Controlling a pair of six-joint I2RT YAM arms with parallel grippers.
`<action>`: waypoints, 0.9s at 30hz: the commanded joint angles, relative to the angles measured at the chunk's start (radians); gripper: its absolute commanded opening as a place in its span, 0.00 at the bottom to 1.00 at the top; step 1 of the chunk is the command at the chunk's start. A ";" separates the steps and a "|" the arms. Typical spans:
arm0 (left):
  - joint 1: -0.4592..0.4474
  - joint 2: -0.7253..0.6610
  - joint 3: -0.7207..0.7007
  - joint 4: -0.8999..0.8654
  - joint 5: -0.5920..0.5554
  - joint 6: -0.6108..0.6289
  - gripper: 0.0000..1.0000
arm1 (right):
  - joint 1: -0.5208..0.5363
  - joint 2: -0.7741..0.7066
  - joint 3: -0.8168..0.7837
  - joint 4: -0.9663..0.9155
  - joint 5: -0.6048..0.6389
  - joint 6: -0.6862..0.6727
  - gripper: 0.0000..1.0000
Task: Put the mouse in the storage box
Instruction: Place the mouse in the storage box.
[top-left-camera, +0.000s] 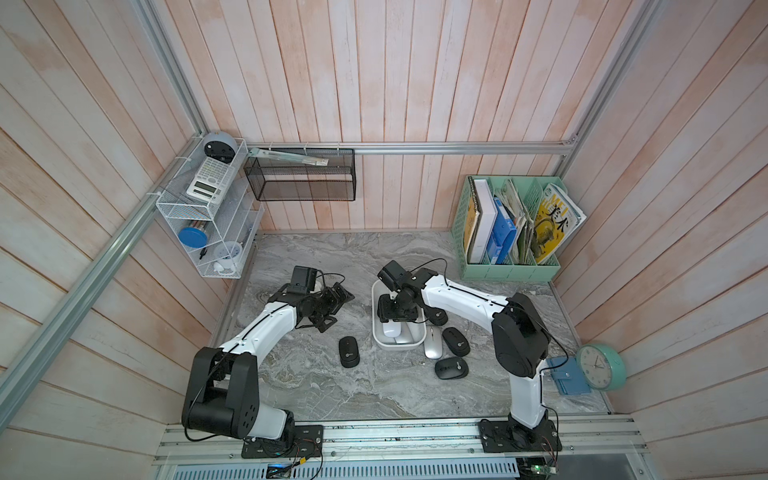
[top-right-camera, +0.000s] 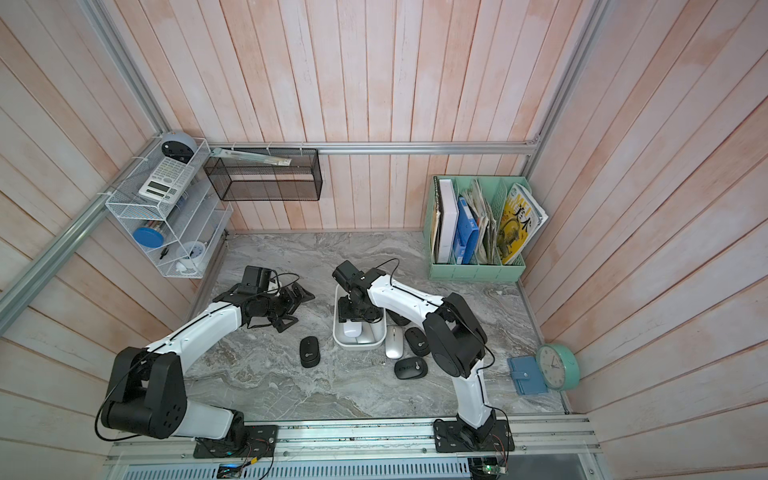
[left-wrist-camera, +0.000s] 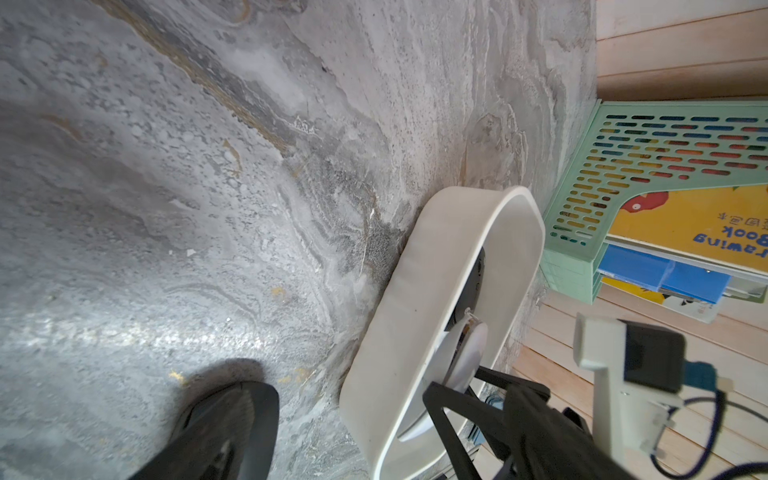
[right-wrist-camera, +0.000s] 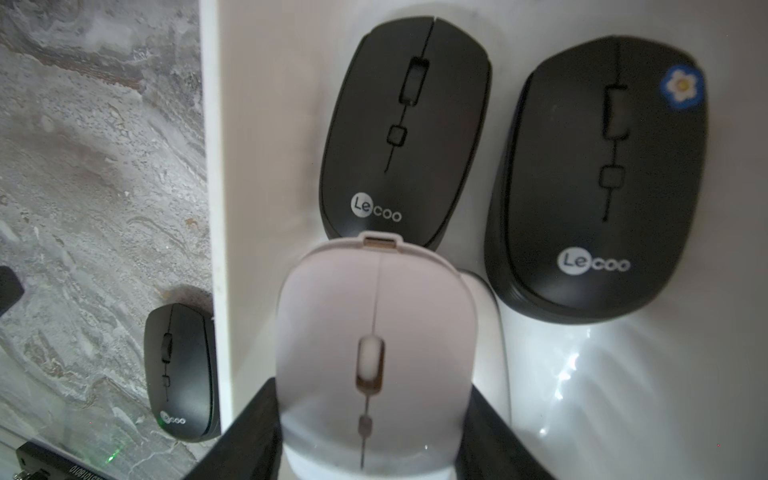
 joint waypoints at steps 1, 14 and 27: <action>0.000 -0.005 0.006 -0.021 0.021 0.028 1.00 | 0.005 0.040 0.025 0.032 -0.029 0.021 0.37; -0.008 0.018 -0.035 0.087 0.120 -0.007 1.00 | 0.033 0.087 0.006 0.065 -0.069 0.052 0.46; -0.060 0.021 -0.029 0.081 0.105 0.006 1.00 | 0.037 0.043 0.016 0.042 -0.058 0.028 0.65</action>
